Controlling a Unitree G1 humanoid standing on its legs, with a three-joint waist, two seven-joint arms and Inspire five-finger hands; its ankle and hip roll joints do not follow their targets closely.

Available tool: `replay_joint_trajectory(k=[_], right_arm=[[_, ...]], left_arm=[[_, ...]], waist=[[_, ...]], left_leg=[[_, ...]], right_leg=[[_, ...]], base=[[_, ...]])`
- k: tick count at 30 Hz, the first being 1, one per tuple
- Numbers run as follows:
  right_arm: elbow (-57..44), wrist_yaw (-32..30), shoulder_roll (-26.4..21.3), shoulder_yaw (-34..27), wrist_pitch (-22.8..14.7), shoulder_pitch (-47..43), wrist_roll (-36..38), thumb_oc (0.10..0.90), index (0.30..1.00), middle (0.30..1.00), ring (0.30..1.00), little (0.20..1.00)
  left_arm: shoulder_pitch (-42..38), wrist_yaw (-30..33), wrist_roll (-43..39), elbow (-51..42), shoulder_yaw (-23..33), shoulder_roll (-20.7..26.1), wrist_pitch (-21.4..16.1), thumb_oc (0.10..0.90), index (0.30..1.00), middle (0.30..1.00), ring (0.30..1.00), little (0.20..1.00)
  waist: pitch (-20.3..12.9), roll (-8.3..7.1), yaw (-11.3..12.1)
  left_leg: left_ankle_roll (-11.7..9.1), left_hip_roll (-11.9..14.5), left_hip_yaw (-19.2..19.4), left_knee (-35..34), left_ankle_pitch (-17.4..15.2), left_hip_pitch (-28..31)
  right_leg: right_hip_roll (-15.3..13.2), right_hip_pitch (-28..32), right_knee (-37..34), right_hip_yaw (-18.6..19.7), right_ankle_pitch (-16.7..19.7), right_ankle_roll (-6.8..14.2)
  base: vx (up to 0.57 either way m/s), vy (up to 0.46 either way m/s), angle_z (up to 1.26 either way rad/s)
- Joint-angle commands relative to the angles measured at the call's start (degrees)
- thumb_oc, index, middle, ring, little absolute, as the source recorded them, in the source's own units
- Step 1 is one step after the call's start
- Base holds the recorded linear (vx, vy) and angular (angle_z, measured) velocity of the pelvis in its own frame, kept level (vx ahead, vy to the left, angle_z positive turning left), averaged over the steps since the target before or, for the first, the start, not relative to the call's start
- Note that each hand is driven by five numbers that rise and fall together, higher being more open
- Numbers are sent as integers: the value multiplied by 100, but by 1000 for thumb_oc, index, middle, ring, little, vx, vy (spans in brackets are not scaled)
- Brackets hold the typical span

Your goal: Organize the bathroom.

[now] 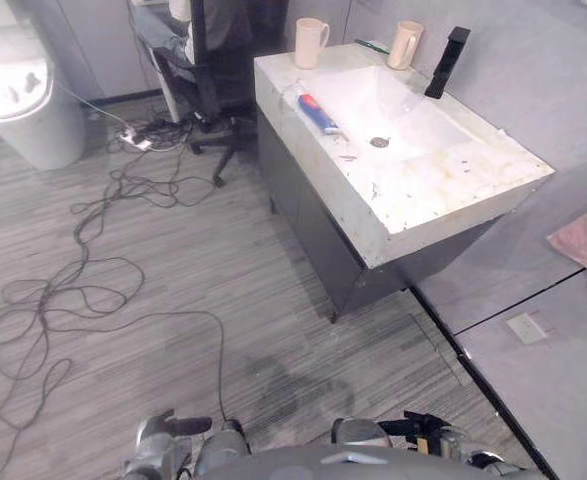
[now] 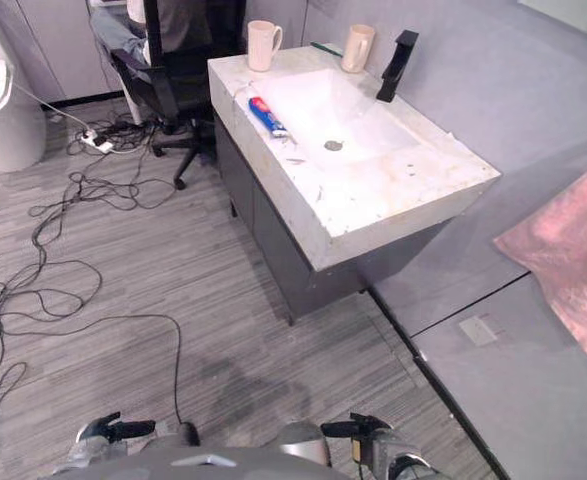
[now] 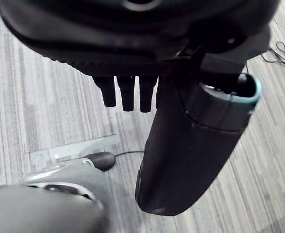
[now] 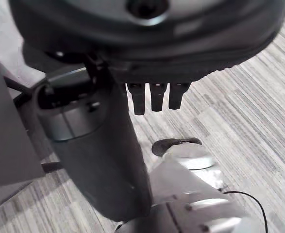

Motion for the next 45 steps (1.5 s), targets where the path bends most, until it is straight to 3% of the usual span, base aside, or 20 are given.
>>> replay_joint_trajectory(k=[1, 3, 6, 7, 9, 10, 13, 15, 18, 19, 21, 23, 27, 29, 33, 37, 39, 40, 44, 45], right_arm=[[28, 3, -336, 91, 51, -201, -85, 800, 900, 900, 900, 900], [-1, 153, -384, -15, 18, -69, -136, 800, 900, 900, 900, 900], [51, 289, -410, -20, 172, -48, -142, 800, 900, 900, 900, 900], [128, 250, -364, -2, 206, -24, -97, 800, 900, 900, 900, 900], [150, 250, -338, 30, 249, -11, -187, 800, 900, 900, 900, 900], [130, 196, -317, 87, 284, 24, -184, 800, 900, 900, 900, 900], [121, 144, -309, 119, 326, 82, -163, 800, 900, 900, 900, 900], [79, 142, -315, 89, 347, 179, -136, 800, 900, 900, 900, 900], [82, 16, -345, 11, 315, 218, 225, 800, 900, 900, 900, 900], [132, 1, -396, -44, 314, 240, 322, 800, 900, 900, 900, 900], [167, 118, -419, -94, 312, 259, 157, 800, 900, 900, 900, 900], [213, 147, -424, -92, 183, 270, 149, 800, 900, 900, 900, 900], [277, 95, -371, 2, -11, 138, 98, 800, 900, 900, 900, 900], [301, -13, -330, 131, -10, 40, 222, 800, 900, 900, 900, 900], [283, -93, -289, 210, 40, -20, 202, 800, 900, 900, 900, 900], [180, -279, -312, -24, 53, 79, 593, 800, 900, 900, 900, 900], [77, -134, -288, -213, 37, 228, 283, 800, 900, 900, 900, 900], [83, -18, -302, -269, 34, 247, 192, 800, 900, 900, 900, 900], [155, 192, -243, -241, -155, 292, -334, 800, 900, 900, 900, 900], [135, 192, -208, -167, -173, 298, -326, 800, 900, 900, 900, 900]], left_arm=[[-135, 61, 225, 43, 25, 71, -126, 800, 900, 900, 900, 900], [-201, 76, 217, 117, -152, 83, -103, 800, 900, 900, 900, 900], [-283, 17, 596, 110, -236, 172, -132, 800, 900, 900, 900, 900], [-327, -192, 879, 69, -328, 192, -189, 800, 900, 900, 900, 900], [-370, -293, 931, 7, -377, 204, -260, 800, 900, 900, 900, 900], [-468, -175, 867, -176, -522, 209, -262, 800, 900, 900, 900, 900], [-568, -68, 592, -315, -642, 173, -195, 800, 900, 900, 900, 900], [-599, 70, 778, -452, -695, 162, -142, 800, 900, 900, 900, 900], [-588, -57, 421, -464, -747, 73, -161, 800, 900, 900, 900, 900], [-620, -145, 494, -417, -735, 27, -181, 800, 900, 900, 900, 900], [-620, -73, 396, -379, -708, -22, -220, 800, 900, 900, 900, 900], [-638, 41, 435, -387, -650, -60, -146, 800, 900, 900, 900, 900], [-594, 183, 400, -406, -538, -27, -83, 800, 900, 900, 900, 900], [-457, 238, 192, -467, -584, 59, -61, 800, 900, 900, 900, 900], [-335, 189, 369, -414, -512, 84, -75, 800, 900, 900, 900, 900], [-344, -62, 453, -274, -512, 54, 9, 800, 900, 900, 900, 900], [-326, -72, 393, -186, -619, 70, 85, 800, 900, 900, 900, 900], [-330, -81, 323, -153, -630, 81, 109, 800, 900, 900, 900, 900], [-352, -37, 79, -140, -546, 148, 130, 800, 900, 900, 900, 900], [-358, 64, -45, -138, -537, 135, 80, 800, 900, 900, 900, 900]], waist=[[-166, 658, -60], [-65, 783, -178], [66, 776, -322], [80, 744, -431], [109, 688, -523], [109, 542, -615], [146, 383, -669], [189, 412, -743], [67, 529, -882], [11, 515, -875], [-16, 455, -818], [-27, 341, -749], [9, 190, -524], [-1, 248, -339], [5, 322, -169], [-54, 618, -299], [-44, 840, -430], [-27, 849, -439], [-51, 698, -508], [-49, 596, -489]], left_leg=[[79, 384, 126, -655, 418, 444], [240, 258, 205, -700, 249, 497], [308, 122, 180, -700, 123, 603], [349, -64, 133, -778, 98, 677], [366, -217, 189, -876, 94, 783], [360, -503, 334, -984, 45, 899], [330, -804, 401, -976, -123, 1041], [391, -914, 198, -836, -312, 1126], [109, -1052, -54, -101, -120, 1068], [-264, -979, -69, 1177, 643, 611], [-354, -1006, -180, 1805, 963, 109], [-243, -903, -160, 2082, 741, -209], [188, -512, -257, 1303, 46, -309], [63, -34, -822, 42, 366, -207], [-96, 544, -1013, -163, 791, -456], [-12, 359, -641, -563, 650, -141], [200, 186, -229, -549, 312, 26], [246, 137, -68, -537, 223, 78], [251, -141, 662, -733, 54, 410], [195, -292, 1014, -747, -132, 605]], right_leg=[[97, -965, 1091, 614, -13, 477], [-191, -1743, 2587, 976, 703, 380], [216, -2101, 2945, 1038, 631, 379], [604, -2145, 2487, 860, 646, 436], [728, -2097, 1809, 637, 630, 479], [829, -2058, 260, 129, 631, 509], [1022, -2017, -757, -419, 1125, 632], [1225, -2104, -469, -128, 1026, 489], [1380, -1739, -479, 215, 786, 225], [1435, -1288, -818, 426, 795, 74], [1411, -1076, -819, 509, 718, 27], [1329, -915, -786, 559, 624, -3], [1205, -795, -571, 715, 387, 7], [1275, -732, -511, 959, 188, 72], [1210, -653, -310, 1236, -241, 165], [869, -1209, 724, 1044, -345, 412], [664, -2300, 2734, 919, 211, 547], [603, -2388, 2789, 813, 243, 538], [625, -1997, 1005, 29, 133, 600], [560, -1850, 59, -680, 164, 604]], base=[[224, 499, 38], [252, 451, 26], [287, 282, 13], [303, 195, 9], [388, 147, 24], [480, 142, 50], [371, 92, 12], [388, 110, -17], [333, 67, 50], [333, 39, 68], [348, 56, 22], [333, 96, -46], [343, 219, -73], [459, 370, -86], [412, 368, -108], [373, 507, -60], [352, 445, -97], [297, 317, -106], [315, 179, -131], [333, 103, -121]])
